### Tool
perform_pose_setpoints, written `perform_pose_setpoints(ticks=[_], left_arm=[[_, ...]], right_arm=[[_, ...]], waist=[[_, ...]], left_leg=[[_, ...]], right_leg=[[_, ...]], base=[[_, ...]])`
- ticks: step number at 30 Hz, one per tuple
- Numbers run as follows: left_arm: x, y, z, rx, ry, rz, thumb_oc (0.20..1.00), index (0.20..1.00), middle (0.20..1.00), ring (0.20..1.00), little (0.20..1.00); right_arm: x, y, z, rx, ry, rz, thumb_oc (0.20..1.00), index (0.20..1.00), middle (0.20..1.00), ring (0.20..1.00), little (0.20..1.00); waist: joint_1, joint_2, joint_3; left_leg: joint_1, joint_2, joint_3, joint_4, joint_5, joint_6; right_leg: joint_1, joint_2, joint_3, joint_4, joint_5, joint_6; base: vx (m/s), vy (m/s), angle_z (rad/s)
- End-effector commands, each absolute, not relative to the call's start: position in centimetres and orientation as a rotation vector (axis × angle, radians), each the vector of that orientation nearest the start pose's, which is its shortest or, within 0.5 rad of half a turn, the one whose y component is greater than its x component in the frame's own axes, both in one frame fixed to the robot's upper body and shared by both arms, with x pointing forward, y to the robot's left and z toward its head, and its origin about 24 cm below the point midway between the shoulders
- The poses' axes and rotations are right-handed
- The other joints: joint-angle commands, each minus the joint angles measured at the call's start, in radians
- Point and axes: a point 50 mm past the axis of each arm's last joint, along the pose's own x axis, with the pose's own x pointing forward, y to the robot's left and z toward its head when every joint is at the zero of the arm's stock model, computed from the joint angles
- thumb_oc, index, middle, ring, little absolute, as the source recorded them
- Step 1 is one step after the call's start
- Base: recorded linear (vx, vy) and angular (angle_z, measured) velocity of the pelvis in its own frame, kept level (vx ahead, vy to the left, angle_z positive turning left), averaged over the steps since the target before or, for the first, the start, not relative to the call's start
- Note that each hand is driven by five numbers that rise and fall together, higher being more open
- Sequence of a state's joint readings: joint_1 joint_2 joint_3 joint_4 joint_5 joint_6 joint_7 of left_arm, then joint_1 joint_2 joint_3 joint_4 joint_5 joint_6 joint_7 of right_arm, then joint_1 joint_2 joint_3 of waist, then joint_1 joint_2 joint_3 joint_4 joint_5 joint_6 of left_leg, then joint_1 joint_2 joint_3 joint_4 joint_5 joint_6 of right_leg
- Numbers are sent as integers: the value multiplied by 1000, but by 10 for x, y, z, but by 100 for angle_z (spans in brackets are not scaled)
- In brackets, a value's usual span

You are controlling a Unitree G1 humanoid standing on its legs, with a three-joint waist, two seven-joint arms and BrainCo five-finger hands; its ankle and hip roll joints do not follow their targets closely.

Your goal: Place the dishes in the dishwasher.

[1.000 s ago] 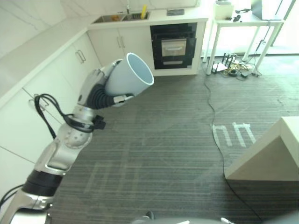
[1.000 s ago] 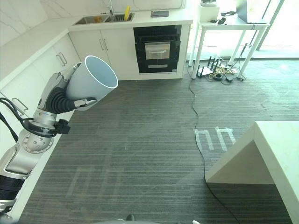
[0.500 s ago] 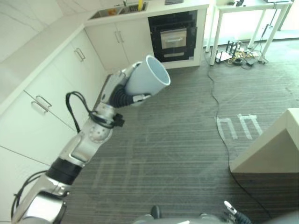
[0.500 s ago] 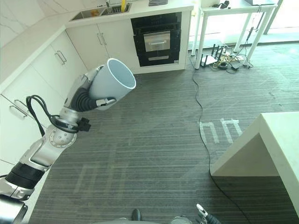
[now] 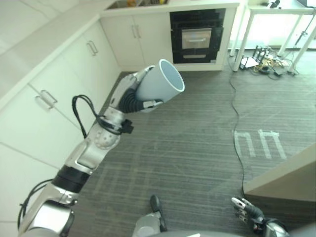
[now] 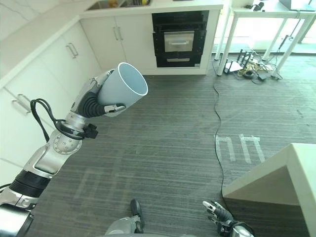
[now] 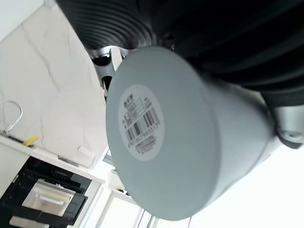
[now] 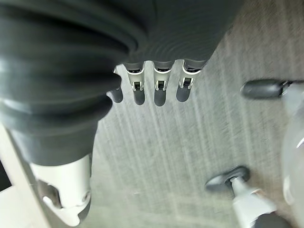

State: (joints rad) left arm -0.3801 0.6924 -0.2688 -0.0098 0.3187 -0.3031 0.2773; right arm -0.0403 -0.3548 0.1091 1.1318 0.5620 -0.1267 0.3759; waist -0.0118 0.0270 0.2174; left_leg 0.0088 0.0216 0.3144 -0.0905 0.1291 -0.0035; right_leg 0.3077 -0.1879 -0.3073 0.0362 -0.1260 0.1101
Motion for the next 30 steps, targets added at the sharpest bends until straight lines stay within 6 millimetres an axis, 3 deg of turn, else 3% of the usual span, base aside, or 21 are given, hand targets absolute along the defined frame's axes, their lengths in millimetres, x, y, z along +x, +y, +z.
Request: perform_pose_setpoints(ticks=[1, 5, 7, 8, 9, 10, 11, 12, 14, 16, 18, 21, 22, 24, 25, 26, 28, 29, 30], left_arm=[[288, 177, 208, 954, -922, -51, 200, 200, 200, 200, 200], [295, 169, 212, 967, -932, -94, 200, 200, 200, 200, 200], [297, 164, 216, 979, -937, -111, 200, 200, 200, 200, 200], [297, 163, 215, 981, -940, -117, 200, 200, 200, 200, 200], [297, 157, 216, 991, -952, -134, 200, 200, 200, 200, 200], [296, 155, 217, 997, -957, -144, 200, 200, 200, 200, 200], [296, 154, 218, 1003, -962, -157, 200, 200, 200, 200, 200], [297, 151, 219, 1005, -962, -169, 200, 200, 200, 200, 200], [297, 152, 221, 1008, -958, -178, 200, 200, 200, 200, 200], [297, 155, 221, 1023, -958, -190, 200, 200, 200, 200, 200], [296, 155, 220, 1023, -954, -191, 200, 200, 200, 200, 200], [294, 155, 218, 1013, -937, -183, 200, 200, 200, 200, 200], [293, 156, 217, 1014, -935, -175, 200, 200, 200, 200, 200], [293, 159, 218, 1017, -940, -151, 200, 200, 200, 200, 200], [292, 163, 220, 1011, -943, -125, 200, 200, 200, 200, 200], [291, 165, 219, 1006, -943, -113, 200, 200, 200, 200, 200], [289, 169, 217, 997, -940, -111, 200, 200, 200, 200, 200], [288, 169, 213, 995, -942, -124, 200, 200, 200, 200, 200], [288, 170, 211, 998, -941, -127, 200, 200, 200, 200, 200]], right_arm=[[163, -251, -116, 203, 713, -42, 1000, 1000, 1000, 1000, 1000], [176, -239, -108, 223, 658, -11, 1000, 1000, 1000, 1000, 1000], [184, -235, -103, 215, 636, 20, 1000, 1000, 1000, 1000, 1000], [186, -235, -102, 221, 629, 20, 1000, 1000, 1000, 1000, 1000], [192, -235, -97, 242, 599, 18, 1000, 1000, 1000, 1000, 1000], [194, -235, -95, 252, 588, 17, 1000, 1000, 1000, 1000, 1000], [197, -235, -93, 261, 578, 16, 1000, 1000, 1000, 1000, 1000], [200, -235, -91, 270, 563, 20, 1000, 1000, 1000, 1000, 1000], [202, -235, -89, 263, 556, 39, 1000, 1000, 1000, 1000, 1000], [204, -233, -87, 231, 541, 67, 1000, 1000, 1000, 1000, 1000], [205, -232, -83, 231, 523, 75, 1000, 1000, 1000, 1000, 1000], [208, -233, -79, 220, 518, 87, 1000, 1000, 1000, 1000, 1000], [209, -233, -78, 202, 525, 101, 1000, 1000, 1000, 1000, 1000], [210, -234, -77, 184, 536, 111, 1000, 1000, 1000, 1000, 1000], [209, -239, -77, 175, 542, 108, 1000, 1000, 1000, 1000, 1000], [208, -243, -77, 167, 546, 105, 1000, 1000, 1000, 1000, 1000], [206, -250, -77, 158, 552, 91, 1000, 1000, 1000, 1000, 1000], [205, -255, -77, 170, 553, 70, 1000, 1000, 1000, 1000, 1000], [204, -256, -78, 175, 557, 69, 1000, 1000, 1000, 1000, 1000]], waist=[[11, 25, -33], [-17, 35, -7], [-30, 37, 9], [-38, 34, 13], [-57, 31, 23], [-64, 23, 24], [-70, 9, 24], [-84, -9, 23], [-100, -23, 24], [-106, -27, 24], [-114, -30, 14], [-128, -24, -7], [-131, -16, -13], [-130, -3, -18], [-121, 2, -20], [-116, 2, -19], [-107, -8, -13], [-95, -17, 1], [-82, -16, 14]], left_leg=[[-8, -12, -65, 113, -141, -4], [71, -59, -85, 73, -171, 52], [117, -63, -75, 43, -180, 58], [127, -65, -78, 41, -185, 61], [136, -56, -70, 45, -188, 62], [144, -55, -71, 48, -198, 58], [154, -63, -78, 50, -216, 57], [170, -76, -85, 55, -247, 58], [202, -83, -80, 72, -301, 63], [232, -79, -56, 112, -345, 68], [237, -73, -55, 150, -365, 69], [246, -44, -54, 255, -399, 44], [247, -26, -53, 301, -377, 23], [216, 10, -64, 428, -275, -33], [176, 38, -74, 572, -184, -77], [137, 51, -86, 671, -138, -97], [41, 87, -86, 865, -78, -118], [-78, 108, -96, 973, -89, -100], [-141, 78, -108, 950, -117, -72]], right_leg=[[-141, 14, -8, 257, -71, -8], [-284, -35, 14, 636, 14, 29], [-349, -32, 14, 679, 22, 33], [-362, -11, 17, 651, 24, 35], [-389, 29, 9, 521, 54, 19], [-388, 37, 10, 429, 58, 19], [-390, 40, 21, 297, 91, 30], [-416, 26, 47, 190, 170, 54], [-455, 7, 70, 105, 248, 85], [-458, -7, 41, 102, 263, 92], [-443, 3, 43, 110, 223, 79], [-433, 36, 60, 163, 149, 27], [-427, 54, 55, 177, 119, 2], [-398, 95, 44, 173, 77, -46], [-369, 118, 29, 166, 45, -86], [-351, 130, 30, 164, 23, -109], [-312, 143, 36, 158, -5, -145], [-264, 150, 50, 146, -18, -162], [-239, 157, 74, 137, -17, -159]], base=[[188, 397, -14], [161, 334, 73], [157, 157, 52], [156, -17, 23], [142, -122, 14], [188, -187, 13], [265, -223, 26], [339, -242, 40], [433, -268, 34], [459, -314, 22], [328, -310, 8], [377, -376, 0], [312, -373, -29], [273, -396, -62], [286, -407, -58], [296, -396, -61], [272, -316, -50], [341, -234, -31], [370, -130, -15]])
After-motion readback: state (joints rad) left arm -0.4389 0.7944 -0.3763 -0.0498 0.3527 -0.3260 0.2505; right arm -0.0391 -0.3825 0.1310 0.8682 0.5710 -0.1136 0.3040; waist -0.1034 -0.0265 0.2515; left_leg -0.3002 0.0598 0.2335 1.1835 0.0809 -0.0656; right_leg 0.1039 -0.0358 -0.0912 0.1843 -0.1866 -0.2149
